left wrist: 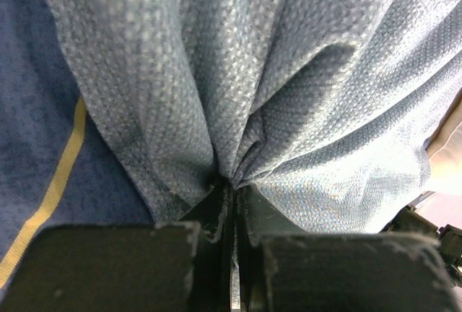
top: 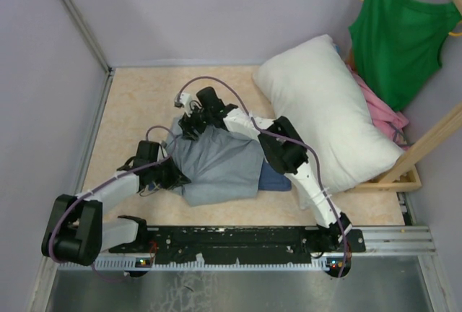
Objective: Remove the pillowcase from the pillow
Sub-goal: Adjust the pillowcase at the center of the board.
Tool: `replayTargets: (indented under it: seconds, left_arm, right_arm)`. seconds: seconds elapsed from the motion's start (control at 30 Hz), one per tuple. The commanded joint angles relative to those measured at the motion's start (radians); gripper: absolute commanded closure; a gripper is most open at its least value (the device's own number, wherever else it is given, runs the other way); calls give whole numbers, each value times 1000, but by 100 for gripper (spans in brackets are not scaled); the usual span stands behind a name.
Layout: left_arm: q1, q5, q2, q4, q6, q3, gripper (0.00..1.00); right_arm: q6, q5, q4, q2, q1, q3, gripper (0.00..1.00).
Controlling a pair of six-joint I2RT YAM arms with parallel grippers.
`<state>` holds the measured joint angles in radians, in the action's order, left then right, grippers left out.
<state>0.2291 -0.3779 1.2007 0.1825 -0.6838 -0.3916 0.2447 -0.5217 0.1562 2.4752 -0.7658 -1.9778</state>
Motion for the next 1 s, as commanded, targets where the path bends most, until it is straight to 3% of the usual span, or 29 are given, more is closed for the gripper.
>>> replayTargets:
  seconds: [0.0, 0.13, 0.2, 0.37, 0.7, 0.83, 0.97]
  left_arm:
    - [9, 12, 5, 83, 16, 41, 100]
    - [18, 2, 2, 75, 11, 54, 100]
    - [26, 6, -4, 75, 3, 63, 100]
    - [36, 20, -25, 79, -10, 74, 100]
    - [57, 63, -62, 99, -38, 100, 100]
    - [58, 79, -90, 107, -58, 103, 100]
    - [58, 124, -127, 143, -77, 71, 100]
  right_arm:
    - [16, 55, -42, 49, -7, -121, 33]
    - [-52, 119, -58, 85, -5, -192, 53]
    - [-97, 116, -53, 101, -2, -243, 57]
    - [-230, 167, -48, 139, 22, -382, 100]
    - [-748, 16, -139, 154, 265, -534, 100]
    - [-871, -193, -104, 148, 362, -571, 100]
    - [-926, -488, -58, 68, 427, -461, 100]
